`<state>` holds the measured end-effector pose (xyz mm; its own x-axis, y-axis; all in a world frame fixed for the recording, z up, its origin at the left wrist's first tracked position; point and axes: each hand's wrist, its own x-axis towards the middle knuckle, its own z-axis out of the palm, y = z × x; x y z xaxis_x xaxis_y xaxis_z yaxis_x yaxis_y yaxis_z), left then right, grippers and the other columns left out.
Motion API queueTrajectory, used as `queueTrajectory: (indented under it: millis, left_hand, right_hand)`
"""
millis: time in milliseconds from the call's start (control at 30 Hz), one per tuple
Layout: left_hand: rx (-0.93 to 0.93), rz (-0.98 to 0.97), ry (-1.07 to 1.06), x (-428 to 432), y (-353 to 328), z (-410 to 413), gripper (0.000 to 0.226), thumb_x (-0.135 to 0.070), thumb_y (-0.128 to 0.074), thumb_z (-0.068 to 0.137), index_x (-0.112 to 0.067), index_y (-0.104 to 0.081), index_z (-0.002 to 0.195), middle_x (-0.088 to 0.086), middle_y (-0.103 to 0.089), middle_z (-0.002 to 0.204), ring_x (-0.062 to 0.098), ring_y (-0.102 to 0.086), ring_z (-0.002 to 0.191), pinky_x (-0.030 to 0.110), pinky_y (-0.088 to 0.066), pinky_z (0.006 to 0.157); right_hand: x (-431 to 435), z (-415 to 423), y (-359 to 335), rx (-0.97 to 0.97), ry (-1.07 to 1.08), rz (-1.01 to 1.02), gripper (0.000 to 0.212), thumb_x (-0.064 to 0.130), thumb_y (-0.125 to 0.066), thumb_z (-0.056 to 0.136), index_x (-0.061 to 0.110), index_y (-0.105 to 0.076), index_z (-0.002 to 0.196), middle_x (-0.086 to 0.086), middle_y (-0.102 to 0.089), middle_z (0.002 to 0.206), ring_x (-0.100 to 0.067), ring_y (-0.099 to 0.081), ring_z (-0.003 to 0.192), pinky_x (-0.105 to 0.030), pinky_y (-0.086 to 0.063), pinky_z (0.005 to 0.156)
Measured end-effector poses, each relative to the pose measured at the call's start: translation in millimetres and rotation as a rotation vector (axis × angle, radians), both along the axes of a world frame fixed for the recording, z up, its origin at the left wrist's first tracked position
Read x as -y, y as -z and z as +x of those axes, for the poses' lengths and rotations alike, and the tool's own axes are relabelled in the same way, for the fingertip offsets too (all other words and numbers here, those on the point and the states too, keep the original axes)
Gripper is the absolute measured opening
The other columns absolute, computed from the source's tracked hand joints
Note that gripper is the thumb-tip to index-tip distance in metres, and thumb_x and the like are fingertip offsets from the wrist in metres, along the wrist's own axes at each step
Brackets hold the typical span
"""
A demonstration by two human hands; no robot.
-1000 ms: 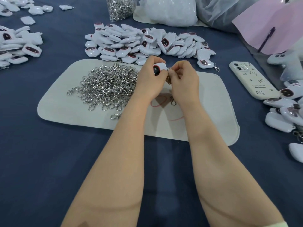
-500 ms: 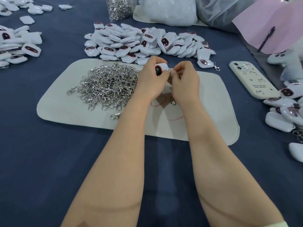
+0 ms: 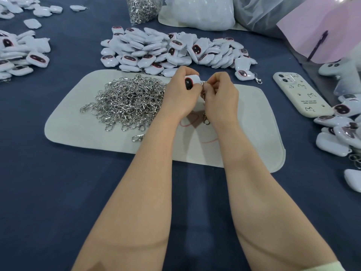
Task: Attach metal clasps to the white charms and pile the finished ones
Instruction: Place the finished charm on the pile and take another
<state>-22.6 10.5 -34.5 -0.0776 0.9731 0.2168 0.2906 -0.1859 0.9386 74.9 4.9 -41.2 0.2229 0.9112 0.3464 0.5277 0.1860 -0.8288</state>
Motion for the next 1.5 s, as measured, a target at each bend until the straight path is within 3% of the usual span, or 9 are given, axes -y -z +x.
queueTrajectory:
  millis: [167, 367, 533, 700, 867, 1067, 1200, 1300, 1500]
  left_hand:
    - [0.012, -0.02, 0.022, -0.2, 0.0, 0.8, 0.02, -0.007, -0.057, 0.084, -0.019, -0.055, 0.1, -0.016, -0.051, 0.082, 0.002, -0.05, 0.073, 0.038, -0.054, 0.081]
    - [-0.01, 0.005, -0.003, -2.1, 2.4, 0.0, 0.02, -0.007, -0.058, 0.083, -0.019, -0.055, 0.098, -0.017, -0.051, 0.08, -0.004, -0.049, 0.067, 0.013, -0.043, 0.063]
    - [-0.021, 0.005, -0.014, -2.9, 4.5, -1.8, 0.022, -0.004, -0.056, 0.083, -0.014, -0.056, 0.103, -0.017, -0.05, 0.082, -0.003, -0.048, 0.069, 0.007, -0.038, 0.061]
    - [0.03, -0.028, -0.021, -1.3, 2.2, -3.5, 0.023, -0.004, -0.054, 0.084, -0.015, -0.055, 0.105, -0.015, -0.051, 0.085, -0.003, -0.049, 0.071, 0.006, -0.039, 0.061]
    - [0.161, -0.092, -0.012, 0.9, -3.9, -2.0, 0.019, -0.004, -0.053, 0.085, -0.015, -0.054, 0.1, -0.001, -0.058, 0.088, 0.012, -0.053, 0.073, 0.023, -0.045, 0.067]
    - [0.19, -0.107, -0.023, 1.7, -4.9, -3.4, 0.016, -0.005, -0.054, 0.083, -0.017, -0.054, 0.094, -0.006, -0.054, 0.077, 0.008, -0.047, 0.061, 0.017, -0.038, 0.055]
    - [0.414, -0.18, -0.016, 2.5, -9.1, -0.7, 0.017, -0.002, -0.051, 0.086, -0.019, -0.054, 0.086, 0.001, -0.052, 0.073, 0.009, -0.041, 0.047, 0.02, -0.034, 0.047]
    - [0.651, -0.278, 0.046, 2.6, -12.2, -1.2, 0.016, -0.001, -0.051, 0.089, -0.017, -0.055, 0.088, 0.004, -0.054, 0.074, 0.007, -0.041, 0.044, 0.018, -0.034, 0.043]
    - [0.723, -0.372, 0.104, 3.6, -15.3, 1.2, 0.013, -0.006, -0.051, 0.094, -0.01, -0.054, 0.081, 0.001, -0.053, 0.063, 0.004, -0.047, 0.046, 0.016, -0.041, 0.044]
  right_hand:
    - [-1.0, 0.6, -0.1, -0.07, -0.002, -0.029, 0.008, 0.005, -0.05, 0.091, 0.013, -0.05, 0.091, 0.004, -0.056, 0.077, -0.02, -0.059, 0.08, -0.03, -0.048, 0.074]
    - [-2.5, 3.1, -0.1, -0.132, -0.023, -0.051, 0.011, 0.006, -0.053, 0.09, 0.016, -0.049, 0.087, 0.011, -0.054, 0.069, -0.005, -0.054, 0.065, -0.009, -0.042, 0.058]
    - [-1.6, 3.1, -0.2, -0.082, -0.088, -0.081, 0.011, 0.007, -0.055, 0.089, 0.017, -0.049, 0.086, 0.008, -0.056, 0.069, -0.012, -0.057, 0.068, -0.016, -0.043, 0.062]
    - [-1.0, 3.5, 0.7, -0.048, -0.121, -0.061, 0.013, 0.006, -0.053, 0.09, 0.017, -0.048, 0.086, 0.009, -0.056, 0.067, -0.006, -0.055, 0.063, -0.008, -0.039, 0.057]
    - [-0.1, 2.4, 0.7, -0.043, -0.121, -0.029, 0.012, 0.003, -0.05, 0.09, 0.015, -0.048, 0.088, 0.008, -0.057, 0.069, -0.014, -0.057, 0.07, -0.018, -0.042, 0.064]
    - [1.3, -2.6, 0.5, 0.08, -0.124, 0.002, 0.01, 0.004, -0.046, 0.091, 0.013, -0.046, 0.094, -0.001, -0.058, 0.08, -0.026, -0.056, 0.076, -0.042, -0.047, 0.071]
    - [1.8, -4.1, -4.0, -0.158, -0.104, -0.015, 0.013, 0.004, -0.049, 0.092, 0.01, -0.05, 0.104, 0.011, -0.055, 0.086, -0.013, -0.056, 0.083, -0.036, -0.051, 0.083]
    - [0.1, -3.4, -8.0, -0.374, -0.133, -0.1, 0.012, 0.003, -0.054, 0.09, 0.009, -0.057, 0.1, -0.001, -0.063, 0.095, -0.012, -0.061, 0.083, -0.034, -0.054, 0.085]
    - [1.4, -5.1, -11.7, -0.403, -0.039, -0.019, 0.014, 0.007, -0.054, 0.092, 0.019, -0.055, 0.084, 0.001, -0.063, 0.081, -0.014, -0.061, 0.076, -0.036, -0.054, 0.083]
